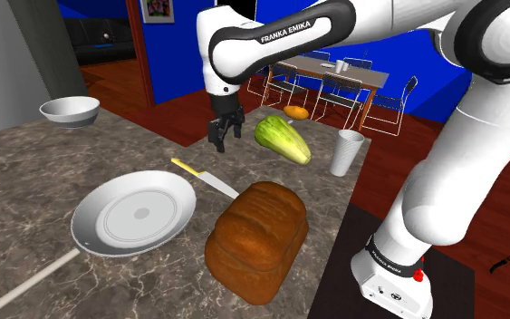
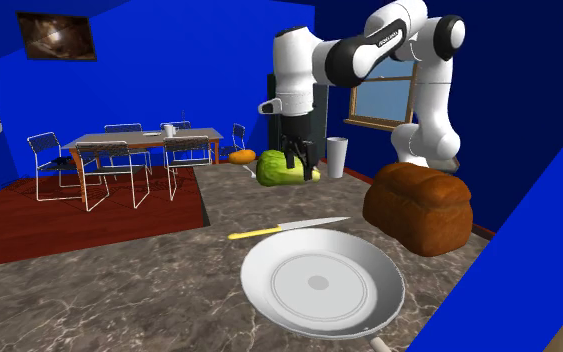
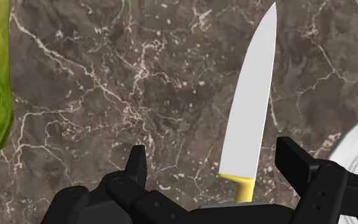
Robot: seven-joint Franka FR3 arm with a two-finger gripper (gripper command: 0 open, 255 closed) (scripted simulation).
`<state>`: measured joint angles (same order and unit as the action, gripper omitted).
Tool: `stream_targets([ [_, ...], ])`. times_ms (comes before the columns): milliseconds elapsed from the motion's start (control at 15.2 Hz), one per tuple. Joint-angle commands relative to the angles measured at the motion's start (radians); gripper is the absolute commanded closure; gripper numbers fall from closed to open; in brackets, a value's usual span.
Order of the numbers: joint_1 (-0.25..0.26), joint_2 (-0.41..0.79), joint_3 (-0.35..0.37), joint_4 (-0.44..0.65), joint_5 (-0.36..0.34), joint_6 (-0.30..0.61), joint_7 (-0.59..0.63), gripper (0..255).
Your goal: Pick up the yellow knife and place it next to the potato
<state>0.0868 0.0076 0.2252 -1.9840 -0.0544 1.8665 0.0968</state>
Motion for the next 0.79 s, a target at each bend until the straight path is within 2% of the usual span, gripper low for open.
stream_targets([
  [0, 0.012, 0.081, 0.011, 0.065, -0.018, 0.003, 0.022, 0],
  [528, 0.085, 0.424, 0.027, 0.4, -0.095, -0.044, 0.088, 0],
  [594, 0.092, 0.447, 0.026, 0.426, -0.1, -0.05, 0.09, 0],
  [726, 0.09, 0.448, 0.025, 0.401, -0.101, -0.024, 0.091, 0],
])
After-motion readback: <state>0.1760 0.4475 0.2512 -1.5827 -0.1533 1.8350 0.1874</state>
